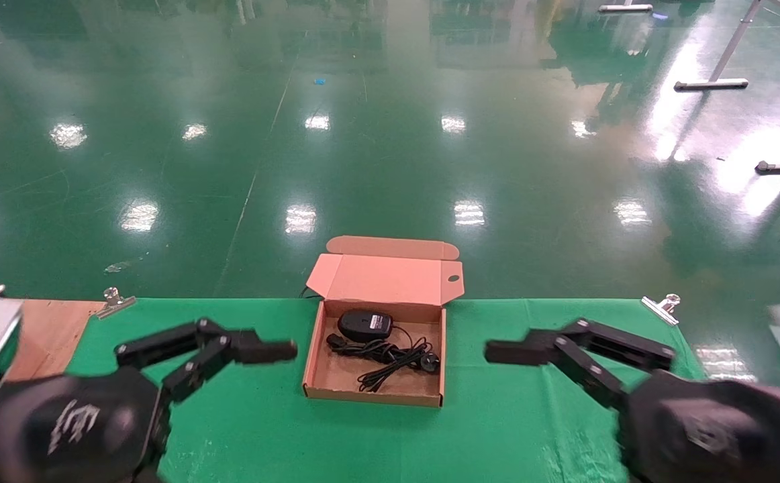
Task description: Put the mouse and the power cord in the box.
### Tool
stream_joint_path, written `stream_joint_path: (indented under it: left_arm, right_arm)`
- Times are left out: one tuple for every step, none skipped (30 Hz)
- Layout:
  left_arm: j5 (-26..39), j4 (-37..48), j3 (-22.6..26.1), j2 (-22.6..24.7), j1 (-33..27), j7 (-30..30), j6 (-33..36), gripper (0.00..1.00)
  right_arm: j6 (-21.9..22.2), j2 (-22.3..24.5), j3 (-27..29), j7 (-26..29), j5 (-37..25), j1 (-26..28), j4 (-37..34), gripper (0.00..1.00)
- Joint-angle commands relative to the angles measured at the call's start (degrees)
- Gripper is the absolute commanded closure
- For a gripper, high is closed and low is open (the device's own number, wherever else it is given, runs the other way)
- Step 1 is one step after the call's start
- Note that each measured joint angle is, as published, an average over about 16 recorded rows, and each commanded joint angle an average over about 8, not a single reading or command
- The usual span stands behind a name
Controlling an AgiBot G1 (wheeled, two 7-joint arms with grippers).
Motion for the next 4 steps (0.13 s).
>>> stream_joint_path:
  left_arm:
    - [-0.6,-1.2,-0.8,-0.4,0.3,-1.9,1.5,0.0]
    - [-0.7,-1.3,-0.9,-0.4,0.4,-2.1,1.6,0.0]
    - [-0.8,-1.5,-1.0,-0.5,0.4,-2.3,1.9,0.0]
    - [-0.9,-1.6,-1.1,-0.5,0.5,-2.3,2.0,0.0]
  right_arm:
    - [-1.7,1.6,2.4,0.9,1.5,-1.3,1.5,0.0]
    - [-1.9,1.7,2.7,1.0,1.6,-1.4,1.6,0.0]
    - [-2.2,2.0,3.0,1.1,1.8,-1.6,1.8,0.0]
    - [-2.3,2.1,3.2,1.1,1.9,-1.7,1.9,0.0]
